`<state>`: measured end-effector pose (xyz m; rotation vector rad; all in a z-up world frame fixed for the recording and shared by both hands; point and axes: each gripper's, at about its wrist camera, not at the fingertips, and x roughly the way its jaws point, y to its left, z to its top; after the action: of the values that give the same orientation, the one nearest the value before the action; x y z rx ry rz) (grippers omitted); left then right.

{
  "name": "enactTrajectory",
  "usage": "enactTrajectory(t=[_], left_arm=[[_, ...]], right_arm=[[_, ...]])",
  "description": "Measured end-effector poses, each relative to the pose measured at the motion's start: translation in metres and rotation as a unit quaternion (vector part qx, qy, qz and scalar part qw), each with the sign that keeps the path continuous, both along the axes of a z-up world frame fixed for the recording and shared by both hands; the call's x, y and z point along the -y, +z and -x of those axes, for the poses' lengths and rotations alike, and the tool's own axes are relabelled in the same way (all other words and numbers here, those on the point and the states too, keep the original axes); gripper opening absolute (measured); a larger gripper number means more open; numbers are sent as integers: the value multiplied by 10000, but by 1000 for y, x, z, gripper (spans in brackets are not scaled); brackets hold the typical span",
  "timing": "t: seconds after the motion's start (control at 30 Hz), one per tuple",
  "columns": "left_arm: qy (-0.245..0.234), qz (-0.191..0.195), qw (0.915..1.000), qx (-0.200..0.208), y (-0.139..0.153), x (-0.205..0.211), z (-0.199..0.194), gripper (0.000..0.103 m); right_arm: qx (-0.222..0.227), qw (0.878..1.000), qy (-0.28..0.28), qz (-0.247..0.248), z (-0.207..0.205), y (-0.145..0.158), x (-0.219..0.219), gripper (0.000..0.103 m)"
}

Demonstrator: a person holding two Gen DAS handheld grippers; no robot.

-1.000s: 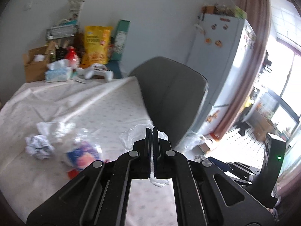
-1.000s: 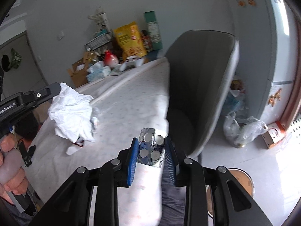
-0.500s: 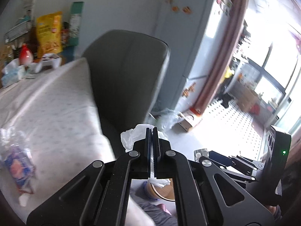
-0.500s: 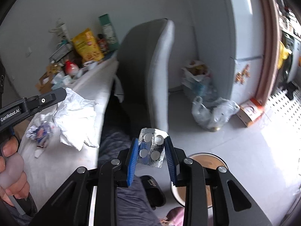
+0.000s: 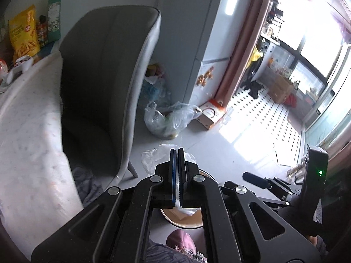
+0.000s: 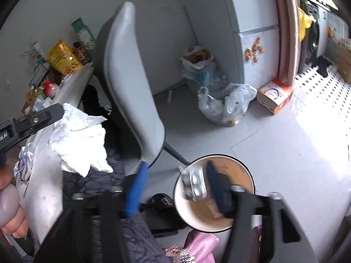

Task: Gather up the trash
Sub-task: 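Carry both items to the bin while the right tool opens to drop the blister pack, then open the left tool over the bin to drop the plastic scrap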

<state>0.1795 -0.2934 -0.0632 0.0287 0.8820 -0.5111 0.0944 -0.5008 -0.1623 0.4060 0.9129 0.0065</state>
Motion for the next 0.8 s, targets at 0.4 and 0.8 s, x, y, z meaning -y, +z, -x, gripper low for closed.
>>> enactTrajectory(t=[0.4,0.8], left_arm=[[-415,-143,9987,-258,-27,43,4,3],[-821,-183,9940,-694,-54,82,14,58]], right_arm=[[-125,9983,-514,241,22,-8,51,64],[16,9944,-972,405,46,8,84,72]])
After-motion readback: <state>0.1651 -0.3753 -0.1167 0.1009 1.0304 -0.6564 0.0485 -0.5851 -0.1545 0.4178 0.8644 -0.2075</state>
